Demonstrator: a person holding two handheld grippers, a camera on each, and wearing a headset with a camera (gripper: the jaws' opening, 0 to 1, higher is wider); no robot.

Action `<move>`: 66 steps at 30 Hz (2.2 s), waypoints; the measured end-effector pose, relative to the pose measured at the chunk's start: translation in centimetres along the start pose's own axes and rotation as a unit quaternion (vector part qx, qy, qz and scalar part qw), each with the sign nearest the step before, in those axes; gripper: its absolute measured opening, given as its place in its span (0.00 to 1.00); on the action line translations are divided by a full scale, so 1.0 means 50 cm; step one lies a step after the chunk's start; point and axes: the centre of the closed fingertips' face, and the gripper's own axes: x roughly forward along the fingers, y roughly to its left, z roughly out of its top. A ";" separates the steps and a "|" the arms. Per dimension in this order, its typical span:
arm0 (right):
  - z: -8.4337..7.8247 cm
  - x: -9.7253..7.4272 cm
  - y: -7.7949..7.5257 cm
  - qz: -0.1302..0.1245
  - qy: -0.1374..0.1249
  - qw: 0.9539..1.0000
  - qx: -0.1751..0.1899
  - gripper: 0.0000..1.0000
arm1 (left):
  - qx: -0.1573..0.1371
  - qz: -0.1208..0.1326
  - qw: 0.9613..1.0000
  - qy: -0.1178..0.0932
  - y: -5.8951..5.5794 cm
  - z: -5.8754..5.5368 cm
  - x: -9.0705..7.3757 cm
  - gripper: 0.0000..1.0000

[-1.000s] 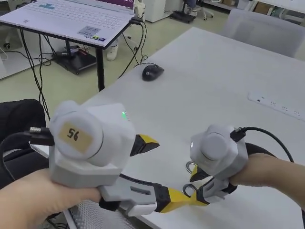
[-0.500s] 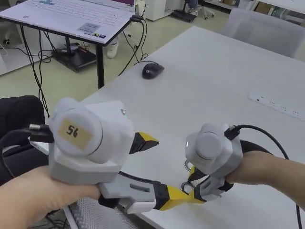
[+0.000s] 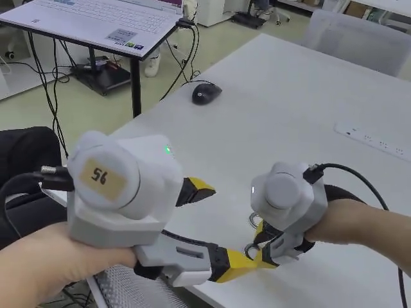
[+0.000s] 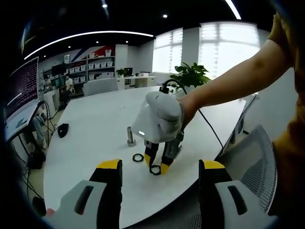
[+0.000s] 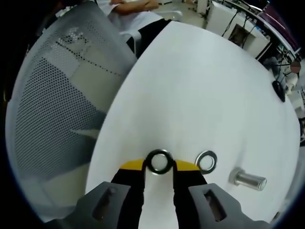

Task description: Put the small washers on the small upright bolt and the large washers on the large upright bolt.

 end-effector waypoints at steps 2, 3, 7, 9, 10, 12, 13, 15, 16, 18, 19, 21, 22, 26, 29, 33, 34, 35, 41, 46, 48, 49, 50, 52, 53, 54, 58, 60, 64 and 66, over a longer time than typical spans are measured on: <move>-0.002 0.000 0.000 0.002 0.003 1.000 -0.001 0.22 | 0.000 -0.001 1.000 0.001 0.000 -0.001 0.000 0.64; -0.003 -0.001 0.000 0.002 0.004 1.000 -0.001 0.22 | 0.000 0.000 1.000 0.000 0.001 -0.001 0.001 0.64; -0.008 -0.014 -0.008 -0.003 0.001 1.000 0.001 0.21 | 0.001 -0.001 1.000 0.001 0.001 0.000 0.002 0.64; -0.011 -0.025 -0.014 -0.005 -0.001 1.000 0.007 0.21 | 0.002 -0.003 1.000 0.002 0.000 0.000 0.004 0.64; -0.012 -0.030 -0.017 -0.008 -0.002 1.000 0.007 0.21 | 0.003 -0.004 1.000 0.003 -0.001 0.000 0.006 0.64; -0.018 -0.042 -0.024 -0.011 -0.001 1.000 0.012 0.21 | 0.003 -0.006 1.000 0.003 -0.002 0.000 0.009 0.64; -0.021 -0.049 -0.028 -0.013 0.000 1.000 0.013 0.22 | 0.003 -0.006 1.000 0.003 -0.003 0.000 0.010 0.64; -0.026 -0.062 -0.034 -0.019 -0.001 1.000 0.012 0.22 | 0.004 -0.009 1.000 0.004 -0.006 0.000 0.012 0.64; -0.031 -0.072 -0.040 -0.021 0.000 1.000 0.014 0.22 | 0.005 -0.010 1.000 0.004 -0.006 0.000 0.013 0.64; -0.038 -0.089 -0.055 -0.031 -0.001 0.999 0.019 0.22 | 0.005 -0.012 1.000 0.006 -0.007 -0.001 0.016 0.64; -0.041 -0.096 -0.062 -0.034 -0.001 0.999 0.021 0.22 | 0.006 -0.012 1.000 0.006 -0.007 -0.001 0.017 0.64; -0.048 -0.110 -0.079 -0.043 -0.001 0.999 0.029 0.22 | 0.005 -0.013 1.000 0.007 -0.007 -0.001 0.020 0.64; -0.053 -0.119 -0.089 -0.048 0.001 0.998 0.030 0.22 | 0.005 -0.014 1.000 0.007 -0.008 -0.001 0.021 0.64; -0.062 -0.143 -0.116 -0.062 0.006 0.998 0.032 0.22 | 0.005 -0.017 1.000 0.007 -0.010 0.000 0.024 0.64; -0.060 -0.159 -0.139 -0.072 0.002 0.997 0.038 0.22 | 0.005 -0.017 1.000 0.008 -0.009 -0.001 0.026 0.64; -0.059 -0.177 -0.173 -0.084 0.002 0.996 0.040 0.22 | 0.004 -0.015 1.000 0.007 -0.005 0.001 0.025 0.64; -0.058 -0.180 -0.178 -0.086 0.002 0.995 0.040 0.22 | 0.004 -0.015 1.000 0.008 -0.004 0.002 0.025 0.64; -0.056 -0.185 -0.188 -0.090 0.001 0.995 0.039 0.22 | 0.006 -0.014 1.000 0.008 -0.003 0.002 0.026 0.64; -0.050 -0.188 -0.225 -0.098 0.002 0.994 0.038 0.22 | 0.008 -0.013 1.000 0.010 0.001 0.005 0.030 0.64; -0.049 -0.181 -0.247 -0.101 0.007 0.994 0.039 0.22 | 0.008 -0.012 1.000 0.012 0.004 0.005 0.032 0.64; -0.047 -0.177 -0.253 -0.098 0.005 0.994 0.042 0.22 | 0.008 -0.012 1.000 0.013 0.006 0.006 0.031 0.64; -0.047 -0.176 -0.256 -0.099 0.006 0.994 0.041 0.22 | 0.008 -0.011 1.000 0.013 0.007 0.007 0.031 0.64; -0.048 -0.174 -0.258 -0.096 0.007 0.994 0.042 0.22 | 0.008 -0.011 1.000 0.013 0.008 0.007 0.031 0.64; -0.050 -0.168 -0.258 -0.093 0.010 0.995 0.041 0.22 | 0.009 -0.010 1.000 0.015 0.010 0.007 0.031 0.64; -0.052 -0.166 -0.258 -0.091 0.011 0.995 0.041 0.22 | 0.008 -0.010 1.000 0.015 0.011 0.007 0.031 0.64; -0.053 -0.163 -0.258 -0.087 0.011 0.995 0.041 0.22 | 0.008 -0.011 1.000 0.015 0.012 0.007 0.031 0.64; -0.055 -0.154 -0.259 -0.083 0.016 0.996 0.040 0.22 | 0.007 -0.010 1.000 0.016 0.014 0.006 0.032 0.64; -0.053 -0.148 -0.259 -0.081 0.017 0.996 0.038 0.22 | 0.006 -0.010 1.000 0.017 0.015 0.004 0.033 0.64; -0.056 -0.133 -0.260 -0.076 0.024 0.996 0.035 0.22 | 0.005 -0.010 1.000 0.018 0.017 0.003 0.033 0.64; -0.061 -0.122 -0.260 -0.073 0.026 0.996 0.036 0.22 | 0.005 -0.011 1.000 0.018 0.017 0.005 0.033 0.64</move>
